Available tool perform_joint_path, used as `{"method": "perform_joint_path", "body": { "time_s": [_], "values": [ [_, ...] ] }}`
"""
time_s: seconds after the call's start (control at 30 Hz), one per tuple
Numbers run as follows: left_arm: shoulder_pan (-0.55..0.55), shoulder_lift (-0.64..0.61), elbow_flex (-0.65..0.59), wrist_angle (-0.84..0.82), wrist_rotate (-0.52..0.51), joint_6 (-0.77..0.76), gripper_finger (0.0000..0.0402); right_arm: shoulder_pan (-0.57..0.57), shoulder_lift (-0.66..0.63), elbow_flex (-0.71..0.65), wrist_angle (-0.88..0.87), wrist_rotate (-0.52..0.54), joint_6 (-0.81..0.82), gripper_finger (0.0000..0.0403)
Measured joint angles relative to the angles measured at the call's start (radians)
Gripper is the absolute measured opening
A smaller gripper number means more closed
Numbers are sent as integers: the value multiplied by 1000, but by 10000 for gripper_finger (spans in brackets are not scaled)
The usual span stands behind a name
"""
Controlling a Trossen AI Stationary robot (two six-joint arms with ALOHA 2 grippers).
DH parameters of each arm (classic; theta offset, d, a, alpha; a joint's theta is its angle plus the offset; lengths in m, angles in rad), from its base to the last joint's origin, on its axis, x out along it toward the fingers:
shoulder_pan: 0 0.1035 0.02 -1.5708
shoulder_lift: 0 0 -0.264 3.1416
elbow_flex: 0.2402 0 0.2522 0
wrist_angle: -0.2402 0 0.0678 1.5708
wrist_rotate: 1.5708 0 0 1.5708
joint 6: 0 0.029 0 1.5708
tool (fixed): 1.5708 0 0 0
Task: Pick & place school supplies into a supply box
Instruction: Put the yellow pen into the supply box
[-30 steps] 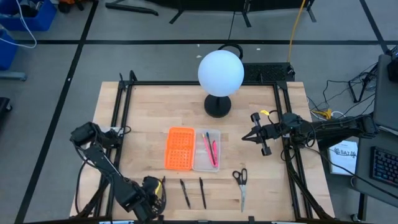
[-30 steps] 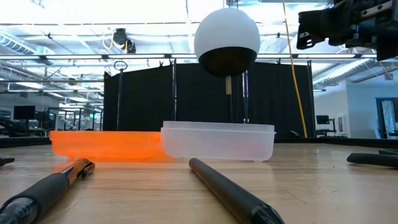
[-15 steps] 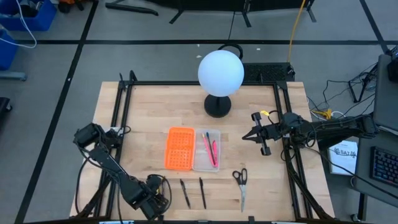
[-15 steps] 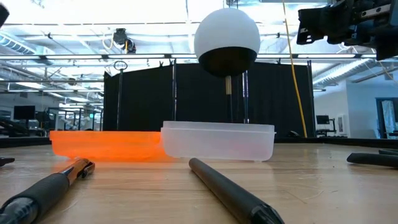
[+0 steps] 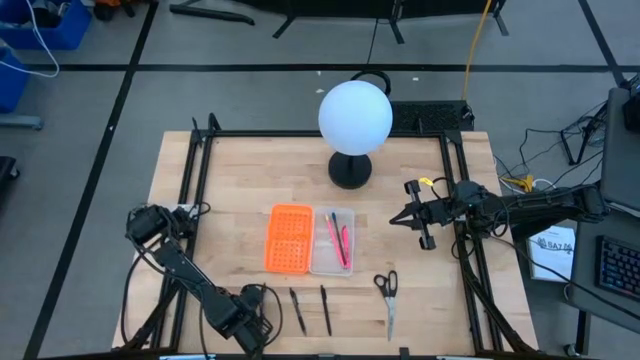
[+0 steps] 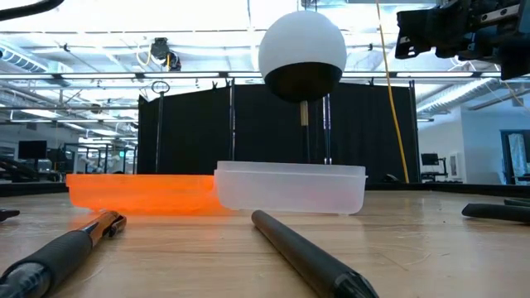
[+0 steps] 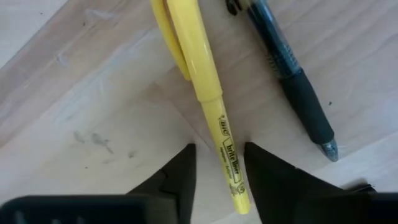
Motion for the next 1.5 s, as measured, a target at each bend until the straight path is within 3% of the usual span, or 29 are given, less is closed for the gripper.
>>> {"method": "perform_joint_path", "body": {
  "time_s": [0.27, 0.6, 0.93, 1.1, 1.27, 1.5],
  "values": [
    [28, -20, -3, 17, 39, 9, 23, 0, 0, 0, -1, 0, 2, 0],
    [47, -29, -4, 16, 52, -18, 30, 0, 0, 0, -8, 0, 2, 0],
    [27, -140, -5, -6, -167, -90, 22, 0, 0, 0, -7, 0, 2, 0],
    [21, -218, -5, 33, -326, -68, 22, 0, 0, 0, -6, 0, 2, 0],
    [79, -284, -4, 132, -446, 39, 22, 0, 0, 0, -3, 0, 2, 0],
    [220, -299, -4, 322, -529, 350, 22, 0, 0, 0, -6, 0, 2, 0]
  ]
}}
